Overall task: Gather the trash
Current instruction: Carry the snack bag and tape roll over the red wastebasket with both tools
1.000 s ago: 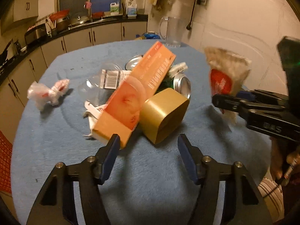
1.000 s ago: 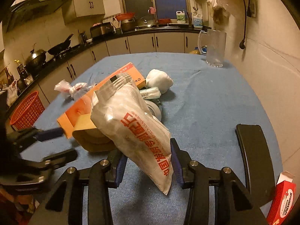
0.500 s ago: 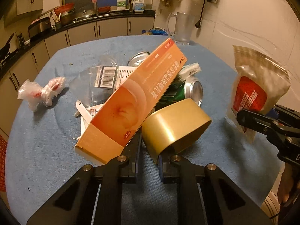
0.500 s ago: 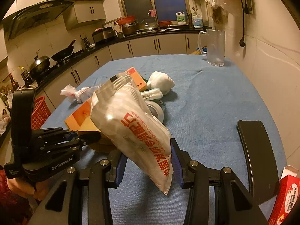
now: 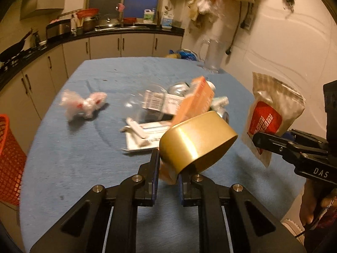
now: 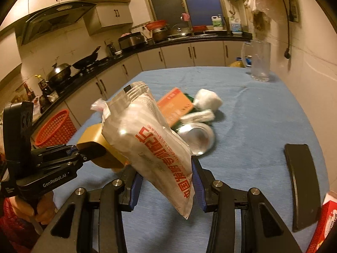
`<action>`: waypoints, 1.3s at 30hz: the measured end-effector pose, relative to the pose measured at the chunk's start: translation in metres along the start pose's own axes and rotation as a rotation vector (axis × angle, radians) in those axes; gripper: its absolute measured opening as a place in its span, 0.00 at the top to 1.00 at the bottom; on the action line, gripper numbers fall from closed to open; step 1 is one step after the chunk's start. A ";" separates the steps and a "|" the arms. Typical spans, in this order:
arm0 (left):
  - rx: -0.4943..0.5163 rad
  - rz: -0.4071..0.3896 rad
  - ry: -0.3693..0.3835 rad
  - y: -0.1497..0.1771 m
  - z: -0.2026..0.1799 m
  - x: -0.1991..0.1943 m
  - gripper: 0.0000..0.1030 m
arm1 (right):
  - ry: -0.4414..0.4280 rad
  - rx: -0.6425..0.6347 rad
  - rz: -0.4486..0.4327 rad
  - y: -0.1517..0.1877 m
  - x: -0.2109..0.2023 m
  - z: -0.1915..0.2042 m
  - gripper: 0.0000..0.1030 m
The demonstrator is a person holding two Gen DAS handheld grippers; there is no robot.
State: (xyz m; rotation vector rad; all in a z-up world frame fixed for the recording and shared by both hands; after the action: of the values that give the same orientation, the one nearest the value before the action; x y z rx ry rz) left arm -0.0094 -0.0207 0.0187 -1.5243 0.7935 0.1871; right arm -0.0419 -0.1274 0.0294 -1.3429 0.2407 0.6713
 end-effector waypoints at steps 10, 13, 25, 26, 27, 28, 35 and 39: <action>-0.067 -0.083 -0.108 -0.012 0.070 -0.043 0.86 | -0.124 -0.050 0.035 -0.014 0.022 0.064 0.55; -0.091 -0.110 -0.150 -0.015 0.095 -0.060 0.86 | -0.173 -0.082 0.049 -0.018 0.031 0.093 0.55; -0.177 -0.201 -0.373 -0.025 0.210 -0.146 0.86 | -0.429 -0.123 0.135 -0.038 0.086 0.222 0.55; -0.185 -0.202 -0.394 -0.025 0.220 -0.152 0.86 | -0.451 -0.116 0.145 -0.040 0.092 0.233 0.54; -0.193 -0.203 -0.413 -0.024 0.229 -0.156 0.86 | -0.472 -0.111 0.156 -0.041 0.098 0.245 0.54; -0.204 -0.206 -0.435 -0.023 0.240 -0.162 0.86 | -0.485 -0.111 0.162 -0.042 0.102 0.252 0.54; -0.262 -0.193 -0.531 -0.012 0.300 -0.182 0.86 | -0.609 -0.056 0.192 -0.066 0.143 0.326 0.54; -0.279 -0.171 -0.571 0.001 0.329 -0.179 0.86 | -0.652 -0.020 0.229 -0.072 0.171 0.360 0.54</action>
State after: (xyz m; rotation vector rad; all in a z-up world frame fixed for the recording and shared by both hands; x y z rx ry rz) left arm -0.0307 0.3495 0.0716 -1.6737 0.1854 0.5950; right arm 0.0583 0.2612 0.0831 -1.0567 -0.1430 1.2660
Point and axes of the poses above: each gripper's, at about its wrist camera, not at the fingertips, and x roughly the way its jaws point, z to its left, y to its underside, the point moved 8 cm from there along x, roughly the way its jaws point, and after that the axes turned 8 degrees about -z, right-handed, at the moved point
